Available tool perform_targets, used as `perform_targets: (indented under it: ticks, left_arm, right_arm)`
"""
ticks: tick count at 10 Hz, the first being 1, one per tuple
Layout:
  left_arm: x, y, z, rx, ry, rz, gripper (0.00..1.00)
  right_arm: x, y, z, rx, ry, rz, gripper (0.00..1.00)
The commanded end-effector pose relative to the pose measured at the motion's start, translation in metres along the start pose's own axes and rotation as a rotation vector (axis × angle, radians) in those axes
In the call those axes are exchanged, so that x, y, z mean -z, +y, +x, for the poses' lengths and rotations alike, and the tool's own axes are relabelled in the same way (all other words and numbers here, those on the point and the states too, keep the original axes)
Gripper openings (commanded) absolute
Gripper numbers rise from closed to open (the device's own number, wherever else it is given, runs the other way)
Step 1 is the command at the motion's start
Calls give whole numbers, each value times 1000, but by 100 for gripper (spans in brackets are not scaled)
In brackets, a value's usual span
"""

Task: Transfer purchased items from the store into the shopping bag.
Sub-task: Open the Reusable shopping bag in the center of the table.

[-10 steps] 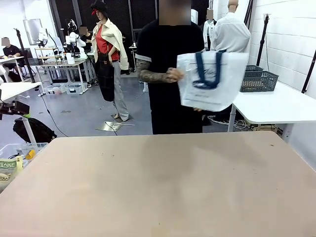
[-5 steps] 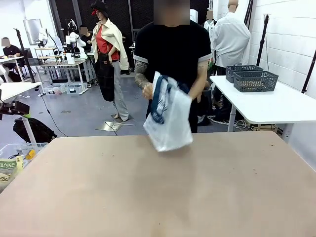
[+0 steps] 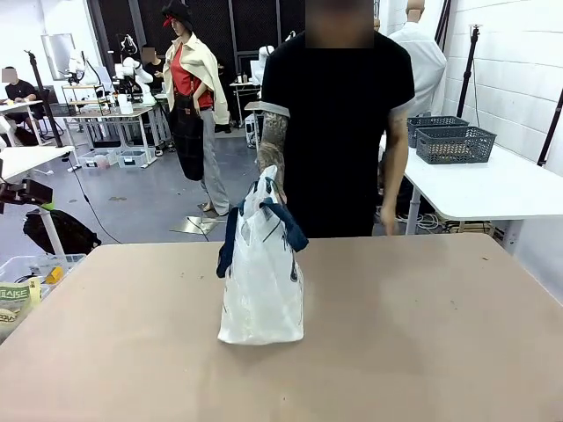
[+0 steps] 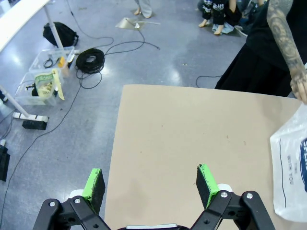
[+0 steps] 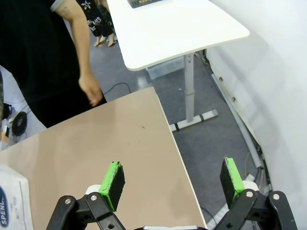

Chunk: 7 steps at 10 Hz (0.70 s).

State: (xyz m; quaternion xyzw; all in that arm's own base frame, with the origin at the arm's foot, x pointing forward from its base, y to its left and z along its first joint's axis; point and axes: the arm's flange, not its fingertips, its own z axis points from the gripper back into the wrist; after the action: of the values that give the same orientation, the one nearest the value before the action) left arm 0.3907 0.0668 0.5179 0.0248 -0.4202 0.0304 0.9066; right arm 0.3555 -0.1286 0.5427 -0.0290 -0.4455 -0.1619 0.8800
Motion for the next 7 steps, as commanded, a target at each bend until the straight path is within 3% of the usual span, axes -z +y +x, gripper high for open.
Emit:
perform_targets:
  ticks: [1, 7]
  left_arm:
    - [-2, 1, 0, 12, 10, 14, 100]
    - [-2, 1, 0, 12, 10, 14, 100]
  right_arm:
    - [0, 1, -2, -10, 13, -13, 100]
    - [0, 1, -2, -10, 13, -13, 100]
